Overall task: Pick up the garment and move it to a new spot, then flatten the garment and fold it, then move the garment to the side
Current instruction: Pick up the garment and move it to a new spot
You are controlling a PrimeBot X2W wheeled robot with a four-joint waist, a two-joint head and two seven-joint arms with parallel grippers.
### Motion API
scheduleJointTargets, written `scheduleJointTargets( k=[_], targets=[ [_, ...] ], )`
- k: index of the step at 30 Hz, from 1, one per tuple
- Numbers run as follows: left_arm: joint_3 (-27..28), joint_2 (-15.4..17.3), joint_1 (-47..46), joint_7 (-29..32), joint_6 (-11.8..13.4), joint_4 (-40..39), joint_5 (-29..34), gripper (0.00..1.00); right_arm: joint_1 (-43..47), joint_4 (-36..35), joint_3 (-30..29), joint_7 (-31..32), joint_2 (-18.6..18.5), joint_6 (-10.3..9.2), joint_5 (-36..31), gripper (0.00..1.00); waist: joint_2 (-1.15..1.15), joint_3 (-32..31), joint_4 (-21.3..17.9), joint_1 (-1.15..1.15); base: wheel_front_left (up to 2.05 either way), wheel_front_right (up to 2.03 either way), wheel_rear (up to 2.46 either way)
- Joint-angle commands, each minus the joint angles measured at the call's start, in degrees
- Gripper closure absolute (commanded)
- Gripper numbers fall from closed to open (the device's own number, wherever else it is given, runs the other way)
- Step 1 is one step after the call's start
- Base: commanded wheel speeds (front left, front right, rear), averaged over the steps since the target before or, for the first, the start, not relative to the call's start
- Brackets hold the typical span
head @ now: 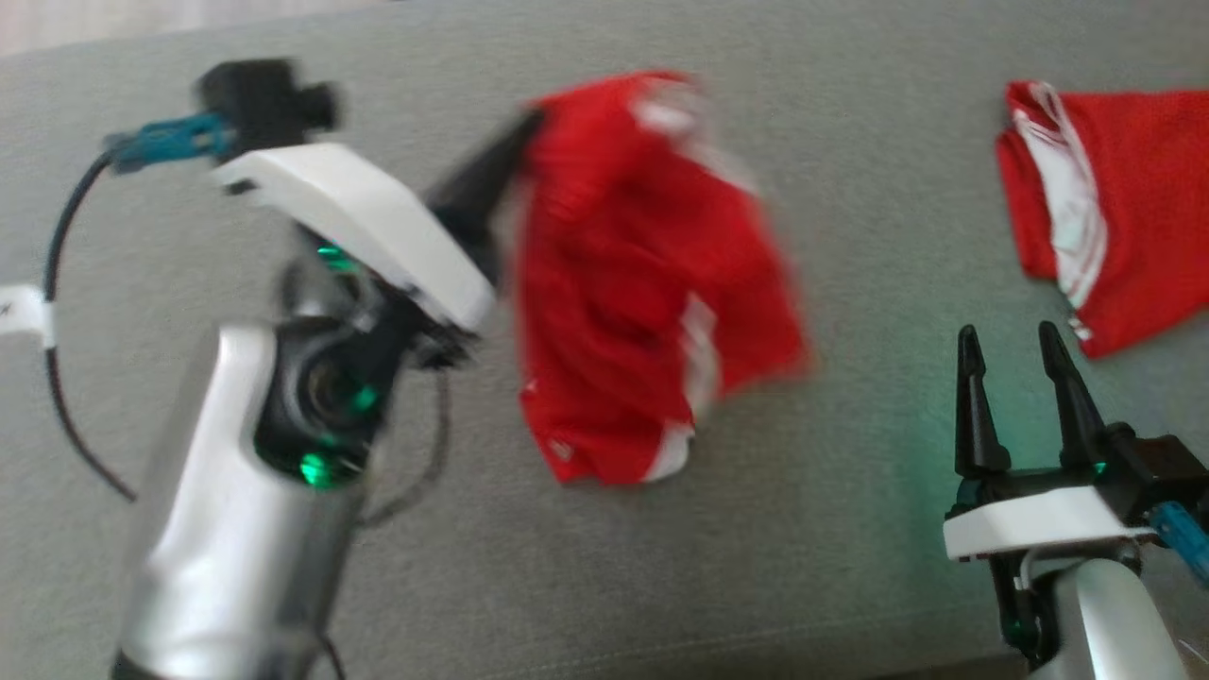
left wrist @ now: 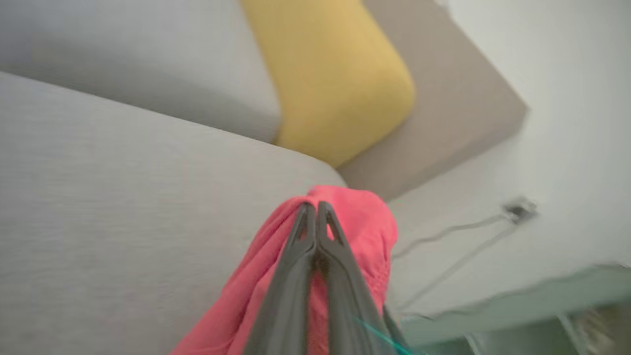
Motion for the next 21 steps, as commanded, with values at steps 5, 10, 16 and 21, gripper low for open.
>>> scheduleJointTargets(
  k=[5, 10, 16, 21],
  targets=[
    [5.84, 6.62, -5.91, -8.79, -0.63, 14.68, 8.15, 1.00, -2.33, -1.59, 2.05, -0.68, -0.22, 0.41, 0.75, 0.00, 0.00, 1.00, -3.12, 0.00, 0.00, 0.00, 0.00],
    [8.64, 8.49, -6.87, -14.48, -0.13, 28.69, 10.01, 1.00, -2.03, -1.39, 1.87, -0.68, -0.22, 0.41, 0.72, 0.00, 0.00, 0.95, -3.60, 0.00, 0.00, 0.00, 0.00],
    [6.43, 8.76, -6.10, -20.06, -3.05, 35.41, 12.93, 0.00, -0.97, -0.86, 1.51, -0.68, -0.22, 0.41, 0.10, 0.00, 0.00, -0.43, -1.99, 0.00, 0.00, 0.00, 0.00],
    [2.79, 9.66, -3.64, -29.43, -4.83, 33.60, 19.05, 0.00, 0.17, -1.32, 0.78, -0.68, -0.22, 0.41, -0.92, 0.00, 0.00, -2.61, 0.18, 0.00, 0.00, 0.00, 0.00]
  ],
)
